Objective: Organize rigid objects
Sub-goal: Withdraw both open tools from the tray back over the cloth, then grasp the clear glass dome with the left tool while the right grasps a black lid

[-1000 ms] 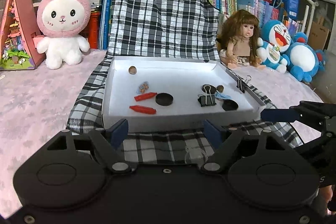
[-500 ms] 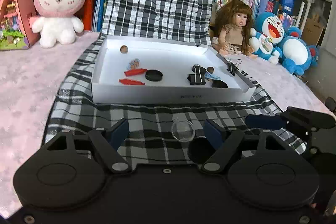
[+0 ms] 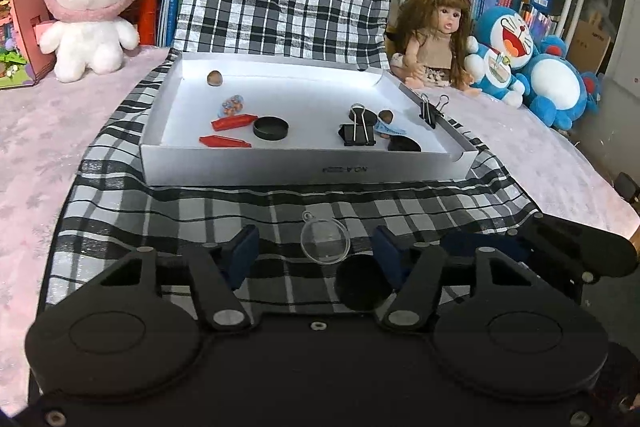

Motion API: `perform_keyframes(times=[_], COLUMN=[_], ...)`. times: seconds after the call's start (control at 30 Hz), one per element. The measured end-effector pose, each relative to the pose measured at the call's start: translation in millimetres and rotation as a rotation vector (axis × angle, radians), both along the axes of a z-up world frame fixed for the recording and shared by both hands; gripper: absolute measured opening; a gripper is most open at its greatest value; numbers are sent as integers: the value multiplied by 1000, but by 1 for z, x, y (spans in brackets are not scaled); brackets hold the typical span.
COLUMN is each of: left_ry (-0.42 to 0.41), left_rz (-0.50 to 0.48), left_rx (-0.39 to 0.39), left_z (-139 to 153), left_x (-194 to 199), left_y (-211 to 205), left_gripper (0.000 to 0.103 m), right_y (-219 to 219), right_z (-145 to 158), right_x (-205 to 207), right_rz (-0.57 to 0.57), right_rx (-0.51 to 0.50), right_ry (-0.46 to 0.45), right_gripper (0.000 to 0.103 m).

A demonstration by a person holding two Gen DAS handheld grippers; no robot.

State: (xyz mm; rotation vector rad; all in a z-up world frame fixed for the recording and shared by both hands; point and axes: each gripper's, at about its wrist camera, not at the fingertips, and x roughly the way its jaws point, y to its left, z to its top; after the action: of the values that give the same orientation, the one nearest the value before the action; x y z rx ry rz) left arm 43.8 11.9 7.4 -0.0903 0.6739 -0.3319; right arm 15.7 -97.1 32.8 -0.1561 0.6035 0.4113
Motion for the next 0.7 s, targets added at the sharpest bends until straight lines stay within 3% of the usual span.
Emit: perform_keyframes(times=[0.17,0.33,0.6,0.7], left_ry=[7,13,-16,-28], left_rz=[2,6,35,50], left_rx=[0,2,10,19], left_z=[-4,-6,1,5], left_x=[5,8,6,4], left_y=[-5,-8,-1,5], left_gripper=[51,27,27,27], right_y=[4,7,12,15], right_z=[-3,-4,-6,-7], right_x=[-2,-4,-6,-8], right_rz=[-2,-28,-23,-15], right_rx=[2,11,25,32], right_ry=[-10,-43,-69,-68], right_gripper=[89,89,88,84])
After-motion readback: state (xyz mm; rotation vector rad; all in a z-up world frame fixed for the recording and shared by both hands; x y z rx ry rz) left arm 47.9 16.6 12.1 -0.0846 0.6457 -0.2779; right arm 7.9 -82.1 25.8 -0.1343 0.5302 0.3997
